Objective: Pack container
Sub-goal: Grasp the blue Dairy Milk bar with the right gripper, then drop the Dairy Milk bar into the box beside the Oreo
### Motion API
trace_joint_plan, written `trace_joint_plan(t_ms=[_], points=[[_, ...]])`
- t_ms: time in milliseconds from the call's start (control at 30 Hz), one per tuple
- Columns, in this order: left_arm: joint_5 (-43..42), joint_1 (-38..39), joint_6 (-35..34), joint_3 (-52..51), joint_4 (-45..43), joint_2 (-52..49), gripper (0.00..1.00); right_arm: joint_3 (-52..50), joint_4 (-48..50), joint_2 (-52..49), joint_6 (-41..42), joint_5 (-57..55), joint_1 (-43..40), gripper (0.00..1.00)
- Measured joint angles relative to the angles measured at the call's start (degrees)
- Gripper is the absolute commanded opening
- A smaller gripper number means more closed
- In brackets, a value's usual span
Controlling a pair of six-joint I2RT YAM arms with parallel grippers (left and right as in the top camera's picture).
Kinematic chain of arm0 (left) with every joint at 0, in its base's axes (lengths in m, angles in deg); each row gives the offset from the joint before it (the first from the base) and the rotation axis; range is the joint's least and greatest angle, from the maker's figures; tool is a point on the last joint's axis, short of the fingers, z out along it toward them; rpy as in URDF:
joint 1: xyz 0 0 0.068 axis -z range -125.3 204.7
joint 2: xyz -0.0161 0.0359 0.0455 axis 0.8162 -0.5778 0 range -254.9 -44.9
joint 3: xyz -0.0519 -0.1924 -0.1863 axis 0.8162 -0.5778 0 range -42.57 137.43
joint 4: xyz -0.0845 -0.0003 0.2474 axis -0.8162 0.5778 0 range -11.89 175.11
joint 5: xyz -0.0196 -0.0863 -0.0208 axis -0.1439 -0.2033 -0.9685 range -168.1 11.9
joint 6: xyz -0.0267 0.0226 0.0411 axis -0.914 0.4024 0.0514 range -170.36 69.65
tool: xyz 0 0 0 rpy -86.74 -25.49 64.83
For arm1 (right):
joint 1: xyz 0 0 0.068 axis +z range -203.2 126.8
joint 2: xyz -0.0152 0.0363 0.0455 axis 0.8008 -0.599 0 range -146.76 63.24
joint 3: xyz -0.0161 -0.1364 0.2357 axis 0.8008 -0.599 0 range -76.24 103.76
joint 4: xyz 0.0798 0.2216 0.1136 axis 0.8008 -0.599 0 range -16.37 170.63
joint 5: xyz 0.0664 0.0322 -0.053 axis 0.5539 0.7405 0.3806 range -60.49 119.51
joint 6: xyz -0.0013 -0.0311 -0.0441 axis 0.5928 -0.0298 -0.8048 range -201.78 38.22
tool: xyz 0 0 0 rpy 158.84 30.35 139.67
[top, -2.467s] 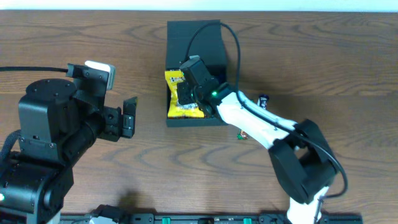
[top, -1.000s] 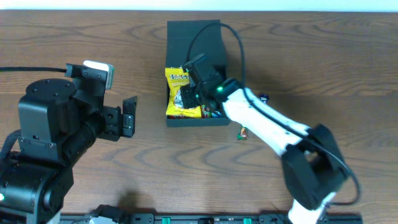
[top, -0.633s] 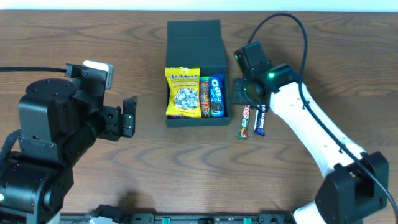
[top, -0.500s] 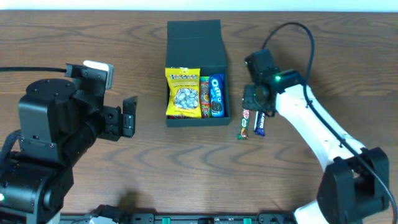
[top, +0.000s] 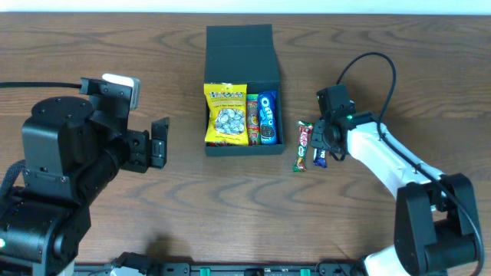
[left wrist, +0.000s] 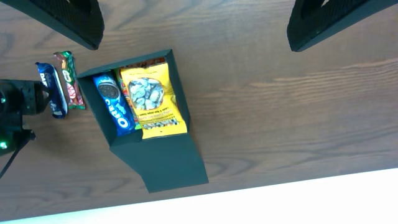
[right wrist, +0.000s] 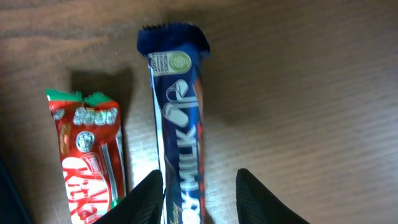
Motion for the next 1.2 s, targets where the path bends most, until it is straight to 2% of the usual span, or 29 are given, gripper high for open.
trace_joint_plan(t_ms=[367, 467, 833, 1000, 1200], points=[[0.0, 0.0, 0.0, 0.0, -0.3, 0.0, 0.95, -3.2, 5.3, -1.6, -2.0, 2.4, 0.0, 0.38], [0.0, 0.0, 0.0, 0.0, -0.5, 0.0, 0.95, -3.2, 6.2, -2.3, -3.1, 3.5, 0.0, 0.34], [0.0, 0.0, 0.0, 0.0, -1.0, 0.0, 0.95, -2.0, 5.0, -3.5, -4.7, 4.6, 0.0, 0.06], [0.0, 0.0, 0.0, 0.0, -1.0, 0.0, 0.95, 6.6, -3.6, -4.4, -6.2, 5.2, 0.0, 0.01], [0.0, 0.0, 0.0, 0.0, -1.0, 0.0, 0.95, 26.1, -11.5, -4.4, -7.0, 7.0, 0.1, 0.01]])
